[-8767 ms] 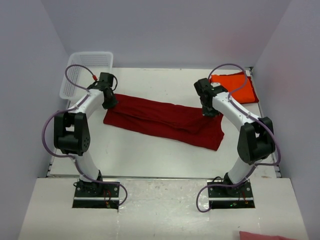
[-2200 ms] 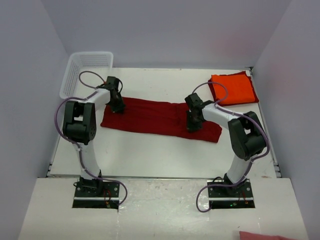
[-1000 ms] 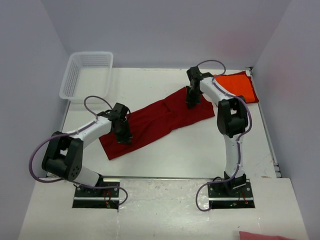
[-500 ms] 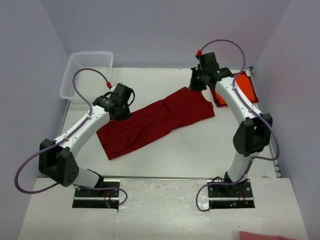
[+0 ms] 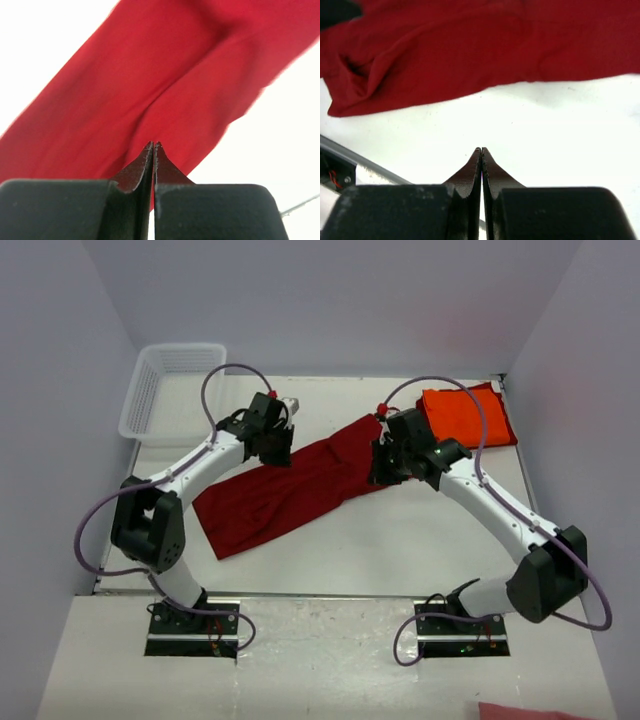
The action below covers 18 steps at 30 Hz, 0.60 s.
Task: Fold and stack the t-shirts
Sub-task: Rotate the tshirt 90 degrees
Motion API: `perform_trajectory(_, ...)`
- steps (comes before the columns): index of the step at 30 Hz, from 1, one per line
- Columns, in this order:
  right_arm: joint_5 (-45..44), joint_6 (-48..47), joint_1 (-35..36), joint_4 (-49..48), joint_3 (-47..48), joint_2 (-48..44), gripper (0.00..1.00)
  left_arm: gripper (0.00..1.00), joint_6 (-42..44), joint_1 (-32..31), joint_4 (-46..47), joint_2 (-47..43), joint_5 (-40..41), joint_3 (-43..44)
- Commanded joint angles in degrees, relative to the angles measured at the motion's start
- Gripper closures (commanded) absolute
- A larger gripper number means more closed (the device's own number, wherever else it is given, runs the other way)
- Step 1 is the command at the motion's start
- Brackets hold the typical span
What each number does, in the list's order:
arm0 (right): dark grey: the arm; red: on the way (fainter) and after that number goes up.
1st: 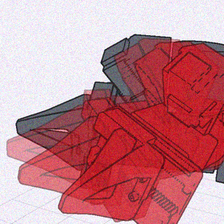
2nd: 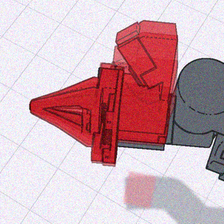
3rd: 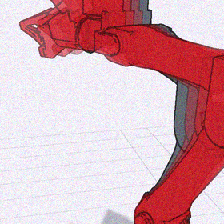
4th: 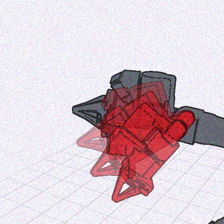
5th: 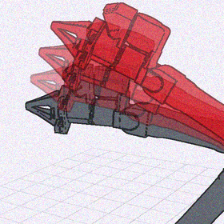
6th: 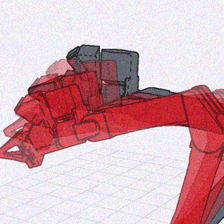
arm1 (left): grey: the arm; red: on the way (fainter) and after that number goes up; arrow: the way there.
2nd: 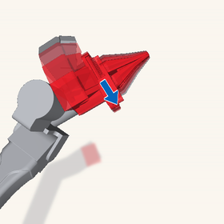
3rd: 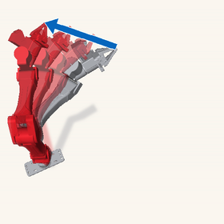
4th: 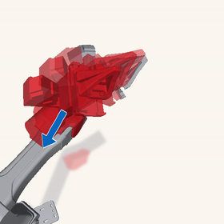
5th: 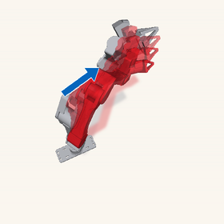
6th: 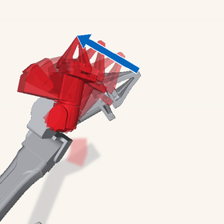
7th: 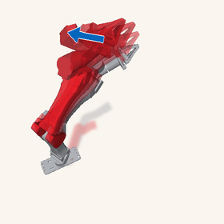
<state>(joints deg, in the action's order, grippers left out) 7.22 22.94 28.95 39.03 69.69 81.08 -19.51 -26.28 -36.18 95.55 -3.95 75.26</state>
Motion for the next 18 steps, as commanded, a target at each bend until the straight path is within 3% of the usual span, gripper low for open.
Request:
perform_trajectory(1, -0.5, 2.5, 0.9, -1.5, -4.1, -8.3, 1.0, 1.0, 8.3, -0.3, 9.5, 6.9, -18.4, 8.1)
perform_trajectory(5, -0.2, 3.6, 1.0, -1.3, -11.0, -15.1, 1.0, 1.0, 8.2, -0.8, 11.8, 16.3, -33.8, 15.8)
perform_trajectory(9, -2.2, 4.3, 1.1, 1.4, -14.8, -20.7, 1.0, 1.0, 9.1, -2.7, 12.2, 24.7, -41.6, 23.4)
perform_trajectory(18, -2.2, 8.2, 1.1, 6.5, -19.7, -32.1, 1.0, 1.0, 10.1, -6.0, 7.6, 41.0, -43.2, 34.9)
